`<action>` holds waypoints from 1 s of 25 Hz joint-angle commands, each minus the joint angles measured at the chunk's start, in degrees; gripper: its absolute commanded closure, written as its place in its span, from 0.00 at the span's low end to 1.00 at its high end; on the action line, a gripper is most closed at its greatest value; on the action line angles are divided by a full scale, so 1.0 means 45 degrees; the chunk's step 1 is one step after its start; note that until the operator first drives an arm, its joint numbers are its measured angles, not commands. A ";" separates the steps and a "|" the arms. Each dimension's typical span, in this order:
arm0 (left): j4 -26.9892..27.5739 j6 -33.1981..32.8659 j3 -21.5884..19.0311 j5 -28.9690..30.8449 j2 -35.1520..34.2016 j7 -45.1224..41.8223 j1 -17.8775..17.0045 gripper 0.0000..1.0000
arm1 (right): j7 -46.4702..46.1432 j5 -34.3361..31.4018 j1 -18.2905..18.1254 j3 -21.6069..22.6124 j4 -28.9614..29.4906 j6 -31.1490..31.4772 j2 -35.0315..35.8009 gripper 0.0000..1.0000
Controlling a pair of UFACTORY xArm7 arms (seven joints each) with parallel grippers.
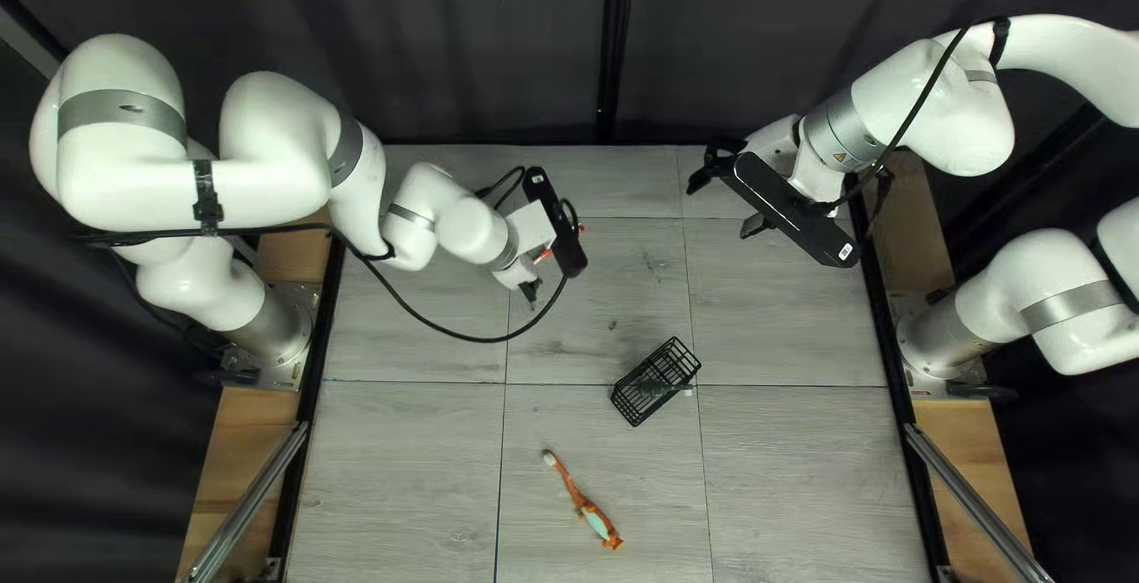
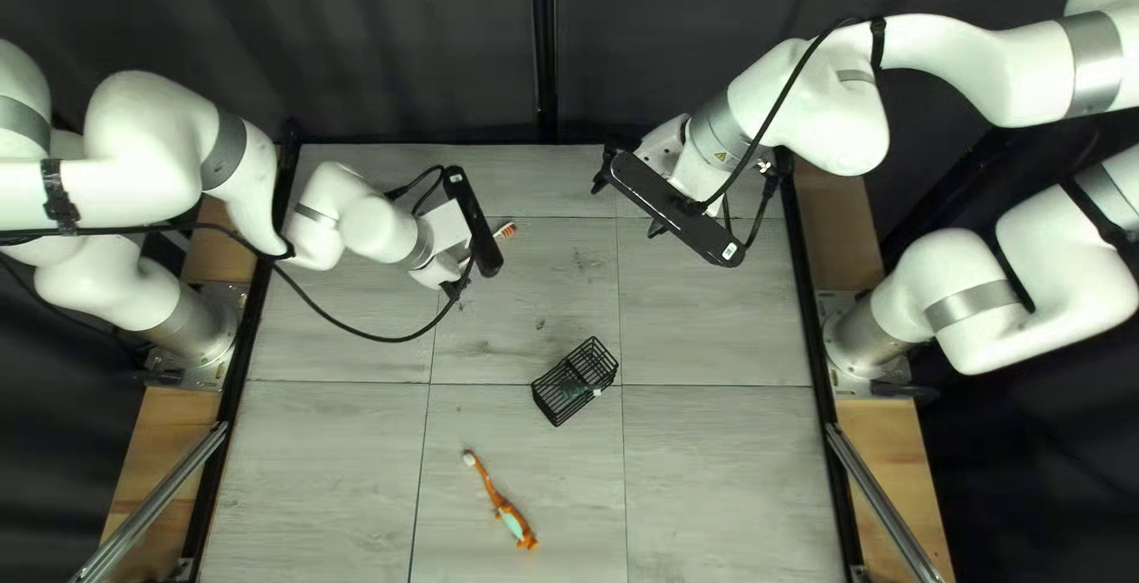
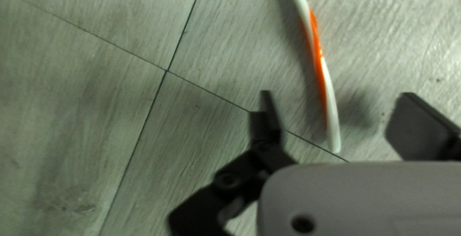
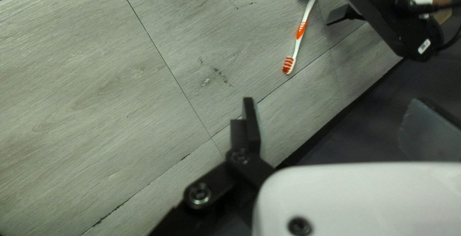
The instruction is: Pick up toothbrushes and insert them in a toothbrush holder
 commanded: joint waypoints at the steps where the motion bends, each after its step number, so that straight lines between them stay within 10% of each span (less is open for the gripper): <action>1: -0.0700 -0.1047 -0.2223 -0.2131 -0.0167 0.1683 0.2041 1.00 | 0.0000 0.0000 0.0000 0.0000 0.0000 0.0000 0.0000 0.00; 6: -0.0931 -0.0819 -0.3605 -0.3738 -0.1125 0.2681 0.2693 1.00 | 0.0000 0.0000 0.0000 0.0000 0.0000 0.0000 0.0000 0.00; 15: -0.0371 0.0583 -0.3527 0.6194 -0.2063 -0.6025 0.2390 1.00 | 0.0000 0.0000 0.0000 0.0000 0.0000 0.0000 0.0000 0.00; 25: -0.0861 0.2327 -0.4441 0.6029 -0.4764 -0.5787 0.1619 1.00 | 0.0000 0.0000 0.0000 0.0000 0.0000 0.0000 0.0000 0.00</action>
